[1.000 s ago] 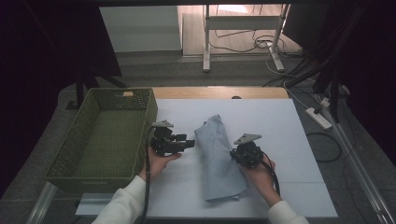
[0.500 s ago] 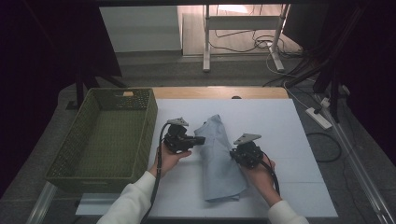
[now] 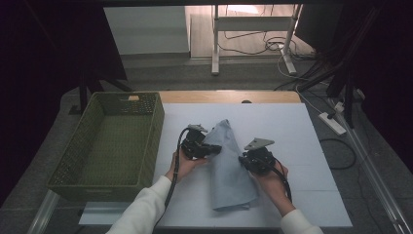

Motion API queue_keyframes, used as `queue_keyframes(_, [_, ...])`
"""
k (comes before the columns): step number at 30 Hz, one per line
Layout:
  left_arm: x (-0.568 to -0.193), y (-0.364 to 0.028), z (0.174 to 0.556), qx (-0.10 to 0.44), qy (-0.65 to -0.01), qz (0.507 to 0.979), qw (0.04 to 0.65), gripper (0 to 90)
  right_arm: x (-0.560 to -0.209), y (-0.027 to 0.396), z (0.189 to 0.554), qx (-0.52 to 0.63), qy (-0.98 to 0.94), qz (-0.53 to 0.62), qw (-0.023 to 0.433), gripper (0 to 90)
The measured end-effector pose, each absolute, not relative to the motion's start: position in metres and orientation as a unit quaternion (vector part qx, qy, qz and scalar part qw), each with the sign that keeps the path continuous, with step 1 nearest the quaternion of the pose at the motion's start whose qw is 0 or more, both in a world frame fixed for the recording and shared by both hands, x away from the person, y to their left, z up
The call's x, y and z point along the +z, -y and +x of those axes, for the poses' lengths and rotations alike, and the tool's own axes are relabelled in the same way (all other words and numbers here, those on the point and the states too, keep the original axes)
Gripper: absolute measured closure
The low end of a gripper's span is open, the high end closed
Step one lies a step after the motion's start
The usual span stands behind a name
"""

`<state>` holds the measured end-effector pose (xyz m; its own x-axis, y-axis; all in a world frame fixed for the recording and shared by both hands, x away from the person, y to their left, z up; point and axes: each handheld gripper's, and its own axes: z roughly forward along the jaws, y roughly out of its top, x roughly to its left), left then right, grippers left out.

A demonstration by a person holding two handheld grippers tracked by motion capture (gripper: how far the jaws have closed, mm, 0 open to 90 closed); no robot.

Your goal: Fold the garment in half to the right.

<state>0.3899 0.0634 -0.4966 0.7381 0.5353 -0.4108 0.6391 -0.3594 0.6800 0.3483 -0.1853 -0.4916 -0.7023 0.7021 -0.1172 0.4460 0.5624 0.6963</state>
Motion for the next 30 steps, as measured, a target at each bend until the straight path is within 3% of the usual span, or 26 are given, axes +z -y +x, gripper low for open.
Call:
queue_keyframes(5, [-0.499, -0.063, 0.391, -0.063, -0.36, 0.822, 0.437, 89.0, -0.471, 0.175, 0.336, 0.376, -0.857, 0.298, 0.187, 70.7])
queue_keyframes(11, [-0.504, -0.062, 0.392, -0.067, -0.363, 0.821, 0.436, 89.0, -0.466, 0.149, 0.326, 0.426, -0.863, 0.245, 0.117, 89.4])
queue_keyframes(30, [-0.515, -0.062, 0.395, -0.075, -0.366, 0.824, 0.426, 89.0, -0.5, 0.128, 0.332, 0.363, -0.896, 0.24, 0.086, 89.7])
